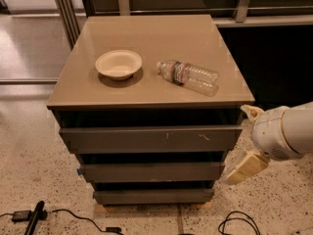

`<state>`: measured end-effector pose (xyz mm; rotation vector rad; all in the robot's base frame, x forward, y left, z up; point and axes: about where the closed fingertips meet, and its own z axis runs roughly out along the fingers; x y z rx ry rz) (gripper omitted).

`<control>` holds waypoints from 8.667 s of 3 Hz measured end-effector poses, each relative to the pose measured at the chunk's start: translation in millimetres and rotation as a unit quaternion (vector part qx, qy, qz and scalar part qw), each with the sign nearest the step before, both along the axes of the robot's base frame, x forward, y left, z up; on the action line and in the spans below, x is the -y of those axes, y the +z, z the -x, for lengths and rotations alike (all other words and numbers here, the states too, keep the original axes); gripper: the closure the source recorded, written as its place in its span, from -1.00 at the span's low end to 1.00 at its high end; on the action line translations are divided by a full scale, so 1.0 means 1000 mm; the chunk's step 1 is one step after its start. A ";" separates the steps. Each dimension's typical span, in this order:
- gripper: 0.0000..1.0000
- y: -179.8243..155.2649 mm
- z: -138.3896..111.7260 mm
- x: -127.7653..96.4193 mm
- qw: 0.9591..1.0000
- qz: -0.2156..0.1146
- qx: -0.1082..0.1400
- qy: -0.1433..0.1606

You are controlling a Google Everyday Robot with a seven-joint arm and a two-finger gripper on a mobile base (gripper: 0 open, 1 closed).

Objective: Open top drawer

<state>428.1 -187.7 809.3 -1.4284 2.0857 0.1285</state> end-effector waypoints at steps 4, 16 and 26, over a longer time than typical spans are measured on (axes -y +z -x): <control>-1.00 -0.069 -0.053 -0.011 0.990 -0.121 0.028 0.069; 1.00 -0.136 -0.092 -0.044 0.988 -0.127 0.007 0.089; 0.81 -0.129 -0.028 -0.037 0.985 -0.154 0.014 0.079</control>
Offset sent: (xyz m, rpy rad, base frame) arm 0.0462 0.0126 -0.0477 0.1318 -0.0795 0.1152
